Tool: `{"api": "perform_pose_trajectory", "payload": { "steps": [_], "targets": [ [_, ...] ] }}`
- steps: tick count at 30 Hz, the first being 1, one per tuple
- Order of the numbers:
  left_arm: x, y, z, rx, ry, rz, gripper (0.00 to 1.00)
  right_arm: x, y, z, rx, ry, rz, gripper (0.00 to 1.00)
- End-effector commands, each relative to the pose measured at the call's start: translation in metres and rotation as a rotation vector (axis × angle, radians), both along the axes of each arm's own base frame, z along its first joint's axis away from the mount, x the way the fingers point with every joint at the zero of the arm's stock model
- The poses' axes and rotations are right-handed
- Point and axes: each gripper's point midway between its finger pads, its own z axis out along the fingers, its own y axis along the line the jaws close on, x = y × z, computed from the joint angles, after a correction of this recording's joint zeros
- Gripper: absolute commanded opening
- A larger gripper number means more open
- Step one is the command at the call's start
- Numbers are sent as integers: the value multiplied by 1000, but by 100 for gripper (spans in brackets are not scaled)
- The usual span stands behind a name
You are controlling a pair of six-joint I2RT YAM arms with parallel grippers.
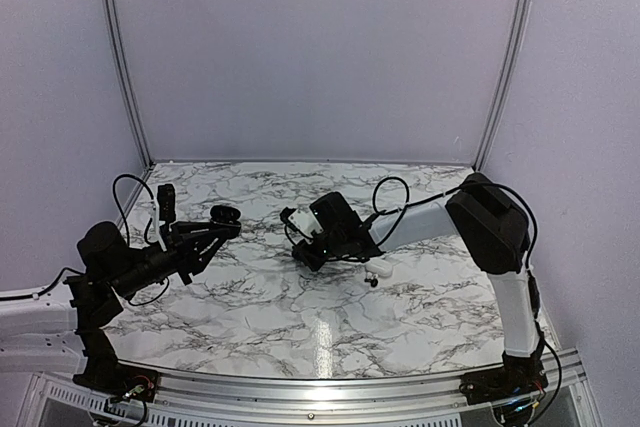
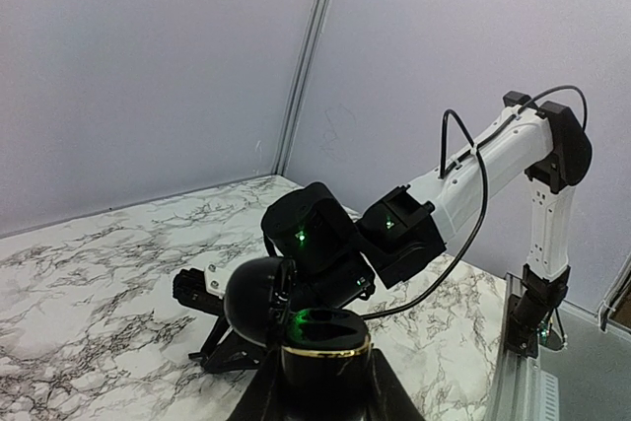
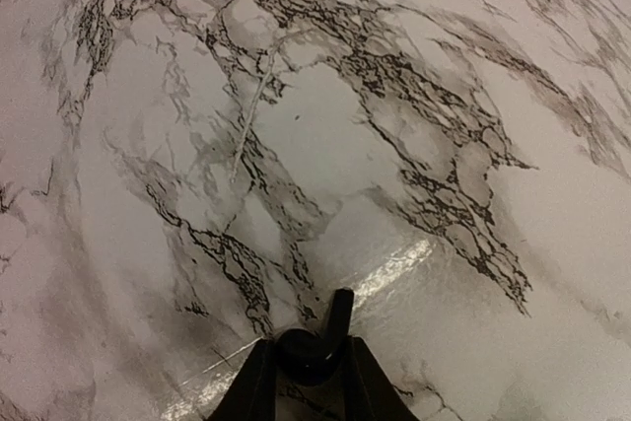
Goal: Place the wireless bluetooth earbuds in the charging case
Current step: Pick up the right earbud from the center of the board.
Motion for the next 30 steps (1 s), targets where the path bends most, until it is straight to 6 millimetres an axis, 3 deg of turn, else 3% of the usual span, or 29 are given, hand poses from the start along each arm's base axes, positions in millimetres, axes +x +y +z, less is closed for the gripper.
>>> {"api": "perform_pose_trajectory", "payload": {
  "steps": [1, 10, 15, 22, 30],
  "targets": [
    [2, 3, 9, -21, -39, 16, 2, -4, -10, -25, -87, 15, -1, 23],
    [-7, -4, 2, 22, -76, -46, 2, -14, -15, 11, -52, 3, 16, 17],
    [-19, -11, -5, 61, -114, -119, 2, -30, -23, 46, -20, 18, 46, 15],
    [-44, -14, -4, 98, -246, -207, 2, -70, -47, 126, 67, 24, 107, 14],
    [-63, -15, 3, 106, -350, -264, 2, -144, -58, 232, 222, 38, 318, 13]
  ]
}}
